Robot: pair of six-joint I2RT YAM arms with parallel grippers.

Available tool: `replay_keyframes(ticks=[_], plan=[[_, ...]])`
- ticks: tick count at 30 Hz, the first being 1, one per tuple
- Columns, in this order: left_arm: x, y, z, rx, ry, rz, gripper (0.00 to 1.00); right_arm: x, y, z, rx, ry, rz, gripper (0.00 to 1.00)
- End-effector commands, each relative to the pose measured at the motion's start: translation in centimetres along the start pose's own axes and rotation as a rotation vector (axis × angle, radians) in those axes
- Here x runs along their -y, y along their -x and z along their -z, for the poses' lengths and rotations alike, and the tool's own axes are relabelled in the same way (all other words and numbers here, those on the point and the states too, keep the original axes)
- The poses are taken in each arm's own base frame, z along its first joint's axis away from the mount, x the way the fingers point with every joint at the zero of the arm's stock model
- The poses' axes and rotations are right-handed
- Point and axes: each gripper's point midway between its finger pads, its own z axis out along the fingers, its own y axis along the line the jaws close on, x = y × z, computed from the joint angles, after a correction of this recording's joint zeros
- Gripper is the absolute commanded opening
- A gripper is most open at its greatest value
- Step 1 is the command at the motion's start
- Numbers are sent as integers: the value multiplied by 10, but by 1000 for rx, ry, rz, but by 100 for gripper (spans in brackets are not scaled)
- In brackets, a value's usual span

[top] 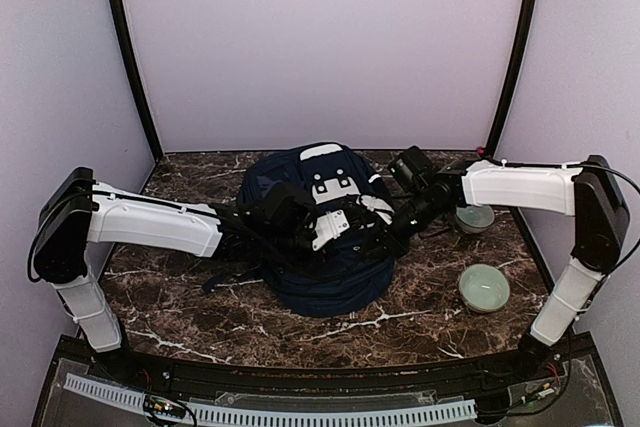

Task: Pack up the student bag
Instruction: Zip the upper front pocket of the student bag.

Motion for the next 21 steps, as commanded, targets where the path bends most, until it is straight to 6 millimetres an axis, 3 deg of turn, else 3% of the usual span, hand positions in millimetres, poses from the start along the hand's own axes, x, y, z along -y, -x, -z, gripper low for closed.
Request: replay_keyframes(ticks=[1, 6, 10, 15, 21], plan=[[-14, 10, 6, 22, 56, -28, 9, 9, -6, 16, -7, -24, -15, 0], [-13, 9, 11, 26, 54, -30, 5, 44, -30, 24, -64, -104, -64, 0], [-8, 7, 12, 25, 40, -35, 4, 79, -38, 34, -76, -178, -103, 0], [7, 11, 12, 52, -15, -45, 4, 117, -28, 40, -69, -244, -97, 0], [24, 18, 13, 87, -83, -68, 4, 155, 1, 36, -50, -313, -55, 0]])
